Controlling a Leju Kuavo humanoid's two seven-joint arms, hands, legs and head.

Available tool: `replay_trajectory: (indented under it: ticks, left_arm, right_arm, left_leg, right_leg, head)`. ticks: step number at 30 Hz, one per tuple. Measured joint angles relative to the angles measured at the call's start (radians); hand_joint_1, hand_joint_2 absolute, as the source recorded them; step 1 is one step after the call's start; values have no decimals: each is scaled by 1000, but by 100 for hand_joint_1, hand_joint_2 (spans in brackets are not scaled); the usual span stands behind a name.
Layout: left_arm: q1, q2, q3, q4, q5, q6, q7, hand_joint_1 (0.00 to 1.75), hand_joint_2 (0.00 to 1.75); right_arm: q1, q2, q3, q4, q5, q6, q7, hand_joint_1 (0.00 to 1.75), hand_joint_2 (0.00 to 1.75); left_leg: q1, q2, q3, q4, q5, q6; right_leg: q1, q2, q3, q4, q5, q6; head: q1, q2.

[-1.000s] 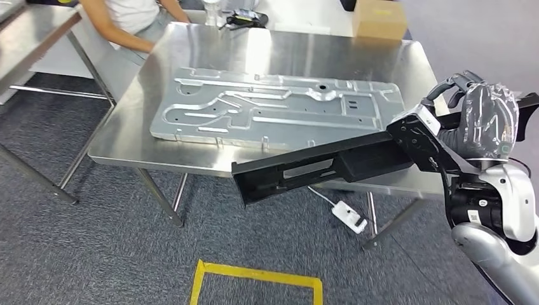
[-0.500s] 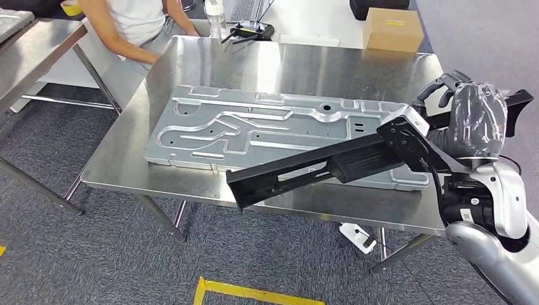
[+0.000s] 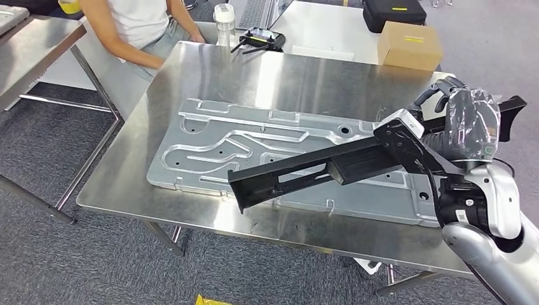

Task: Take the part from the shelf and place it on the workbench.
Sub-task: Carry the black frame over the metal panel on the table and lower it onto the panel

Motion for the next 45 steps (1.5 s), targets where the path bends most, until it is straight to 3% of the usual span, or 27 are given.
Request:
replay_trajectory:
  ticks: [2,3,5,7,9,11,12,13,14,15,16,18,20,23,27,35,37,40,41,42,43,45]
  left_arm:
    - [2,-1,-1,0,2,0,2,0,175]
    - [3,-1,-1,0,3,1,2,0,175]
    - [1,-1,-4,0,3,2,3,0,175]
    - [0,0,-7,0,3,2,0,0,175]
    - [-1,1,-10,0,5,0,-12,0,175]
    - [-2,1,-11,0,8,-3,-27,0,175]
    - [-3,2,-11,0,9,-4,-33,0,175]
    - [-3,2,-11,0,9,-4,-36,0,175]
    - [-3,2,-11,0,10,-5,-36,0,175]
    - [-2,3,-11,0,11,-5,-33,0,175]
    - [-1,3,-11,0,12,-5,-26,0,175]
    - [-2,4,-12,0,11,-4,-8,0,87]
    - [-4,3,-13,0,10,2,2,0,0]
    - [-4,1,-14,0,10,7,6,0,0]
    - [-4,1,-16,0,4,7,32,0,0]
    - [-5,1,-16,0,0,10,81,0,0]
    - [-5,0,-17,0,-3,9,84,0,0]
    - [-5,0,-17,0,-4,8,85,0,0]
    - [-4,0,-17,0,-4,8,85,0,0]
    - [-4,0,-17,0,-4,7,83,0,0]
    - [-4,0,-17,0,-4,7,78,0,0]
    - [-4,1,-17,0,-4,4,63,0,0]
  right_arm:
    - [5,0,0,7,-4,-10,0,175,175]
    - [9,-1,0,11,-7,-14,1,175,175]
    - [13,-3,-1,19,-16,-20,2,175,175]
    - [13,-5,-4,27,-30,-27,3,175,175]
    - [17,-9,-10,40,-56,-39,3,175,175]
    - [27,-14,-18,59,-84,-55,2,175,175]
    - [35,-17,-22,68,-93,-61,1,131,131]
    - [41,-19,-26,76,-99,-65,1,87,87]
    - [46,-20,-29,84,-102,-68,0,44,44]
    - [49,-20,-31,91,-105,-70,0,0,0]
    - [50,-20,-33,98,-107,-71,0,0,0]
    - [53,-21,-36,112,-116,-74,0,0,0]
    - [58,-21,-38,124,-125,-77,0,0,0]
    - [65,-24,-43,136,-129,-82,-1,0,0]
    - [67,-26,-45,151,-130,-84,-2,0,0]
    - [68,-21,-45,175,-138,-81,-3,0,0]
    - [68,-20,-45,179,-139,-81,-3,0,0]
    - [72,-20,-45,185,-141,-80,-3,0,0]
    - [75,-20,-45,188,-141,-80,-3,0,0]
    - [78,-20,-45,191,-142,-79,-3,0,0]
    - [78,-19,-45,193,-140,-73,-2,0,0]
    - [75,-20,-45,196,-116,-29,3,0,0]
  left_leg:
    - [-3,-2,24,0,-23,-8]
    - [-4,-3,32,0,-31,-13]
    - [-6,-3,44,2,-36,-23]
    - [-6,1,26,46,-33,-34]
    - [-1,6,-38,152,-54,-47]
    - [5,8,-117,250,-107,-58]
    - [7,10,-141,264,-121,-62]
    - [9,11,-150,248,-111,-65]
    - [9,12,-145,203,-72,-66]
    - [10,13,-133,138,-12,-66]
    - [11,13,-122,78,36,-64]
    - [9,14,-110,11,87,-52]
    - [8,12,-108,5,87,-41]
    - [9,7,-109,3,90,-43]
    - [7,1,-109,3,84,-36]
    - [0,2,-102,1,81,-8]
    - [6,4,-95,-12,89,0]
    - [7,6,-93,-15,93,4]
    - [7,6,-94,-14,94,3]
    - [8,6,-96,-13,94,2]
    - [9,5,-97,-11,93,0]
    - [12,5,-101,-4,92,-9]
  right_leg:
    - [9,1,15,-99,105,-12]
    - [13,1,21,-122,133,-18]
    - [12,3,39,-134,132,-27]
    - [5,3,61,-146,128,-36]
    - [1,2,81,-153,118,-43]
    - [0,1,96,-154,103,-45]
    - [-1,1,106,-153,94,-44]
    - [-3,1,118,-153,84,-43]
    - [-4,2,131,-152,73,-40]
    - [-6,3,141,-152,63,-37]
    - [-6,5,151,-149,53,-32]
    - [-3,8,154,-145,39,-22]
    - [-1,10,153,-141,32,-15]
    - [-2,8,156,-143,31,-19]
    - [-1,3,164,-159,30,-19]
    - [-10,1,173,-167,27,18]
    - [-11,1,157,-123,-7,21]
    - [-13,1,77,63,-99,25]
    - [-14,1,56,108,-109,26]
    - [-16,1,52,117,-98,28]
    - [-19,0,67,85,-69,29]
    - [-23,-1,132,-46,-8,32]
  head:
    - [-2,0]
    - [-1,0]
    - [-1,0]
    - [-4,0]
    - [-9,0]
    - [-12,0]
    - [-13,0]
    - [-13,0]
    - [-12,0]
    - [-13,0]
    - [-13,0]
    - [-15,0]
    - [-16,0]
    - [-16,0]
    - [-16,0]
    - [-16,0]
    - [-15,0]
    - [-14,0]
    - [-15,0]
    - [-14,0]
    - [-14,0]
    - [-14,0]
